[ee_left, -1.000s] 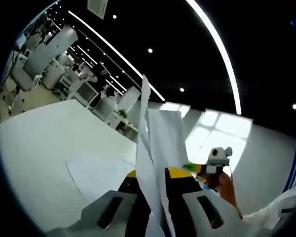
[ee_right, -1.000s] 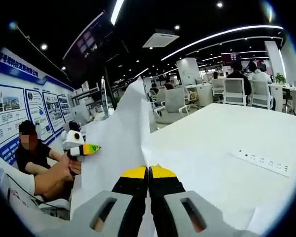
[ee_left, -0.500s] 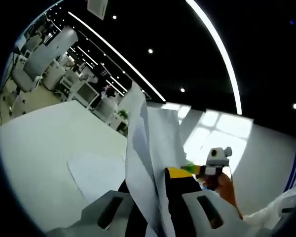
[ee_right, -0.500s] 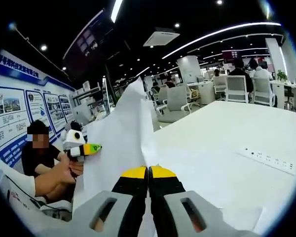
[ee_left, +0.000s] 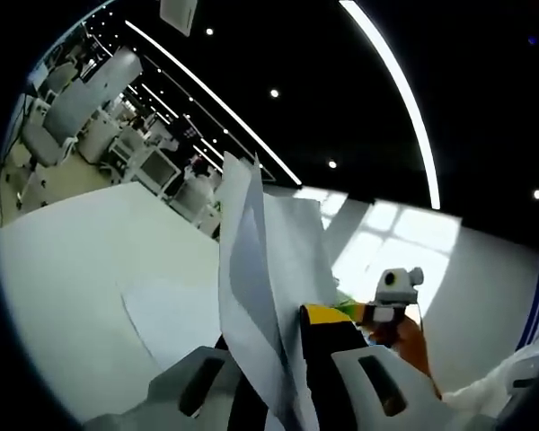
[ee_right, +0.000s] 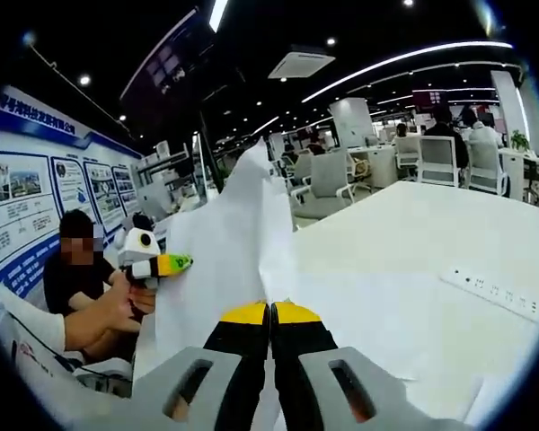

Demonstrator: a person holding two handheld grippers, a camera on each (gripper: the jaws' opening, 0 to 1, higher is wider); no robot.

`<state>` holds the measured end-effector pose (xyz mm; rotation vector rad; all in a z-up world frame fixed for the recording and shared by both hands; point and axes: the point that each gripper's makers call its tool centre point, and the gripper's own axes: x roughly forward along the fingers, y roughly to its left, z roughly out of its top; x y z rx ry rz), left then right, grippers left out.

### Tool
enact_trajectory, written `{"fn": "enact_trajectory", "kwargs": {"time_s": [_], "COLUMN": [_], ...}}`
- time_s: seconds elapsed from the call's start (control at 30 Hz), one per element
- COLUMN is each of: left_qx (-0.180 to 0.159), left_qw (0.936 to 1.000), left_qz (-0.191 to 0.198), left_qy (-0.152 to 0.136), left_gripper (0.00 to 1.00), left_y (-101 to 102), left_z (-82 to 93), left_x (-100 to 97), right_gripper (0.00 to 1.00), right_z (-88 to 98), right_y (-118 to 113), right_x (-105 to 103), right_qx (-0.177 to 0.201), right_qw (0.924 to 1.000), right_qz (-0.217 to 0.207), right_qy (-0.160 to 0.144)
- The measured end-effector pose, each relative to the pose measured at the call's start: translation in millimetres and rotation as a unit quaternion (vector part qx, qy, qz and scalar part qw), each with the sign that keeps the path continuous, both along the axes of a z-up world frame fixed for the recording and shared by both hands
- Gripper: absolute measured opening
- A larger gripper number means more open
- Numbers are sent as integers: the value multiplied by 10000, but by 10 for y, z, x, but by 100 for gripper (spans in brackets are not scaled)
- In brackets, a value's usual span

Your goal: Organize the stack of printing papers by aligning and flattening the scattered papers on the table

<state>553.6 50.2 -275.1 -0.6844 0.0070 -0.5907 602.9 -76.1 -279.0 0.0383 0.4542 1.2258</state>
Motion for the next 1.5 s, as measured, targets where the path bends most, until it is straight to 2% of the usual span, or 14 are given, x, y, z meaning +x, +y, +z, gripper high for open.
{"fn": "enact_trajectory", "kwargs": {"time_s": [0.7, 0.93, 1.13, 1.2, 1.3, 1.37, 1.5], "left_qx": [34, 351, 967, 1019, 950, 920, 911], "left_qw": [10000, 9992, 9941, 9934, 9941, 9943, 9943], "left_qz": [-7, 109, 363, 390, 363, 367, 375], "left_qy": [-19, -164, -341, -362, -388, -390, -398], "left_gripper": [12, 6, 6, 6, 6, 6, 6], "left_y": [-6, 14, 85, 86, 104, 112, 120], "left_z": [6, 0, -26, -18, 5, 13, 19], "left_x": [-18, -13, 34, 39, 34, 36, 42], "right_gripper": [0, 0, 0, 0, 0, 0, 0], "right_z": [-25, -31, -22, -30, -122, -161, -165], "right_y": [129, 138, 144, 156, 148, 165, 180], "right_x": [-101, -112, -150, -165, -180, -203, -207], "right_qx": [-83, -99, -85, -128, -475, -622, -592], "right_qw": [9997, 9996, 9995, 9992, 9948, 9922, 9930], "right_qz": [196, 238, 298, 342, 571, 642, 607], "right_qy": [-78, -89, -105, -180, -694, -873, -818]}}
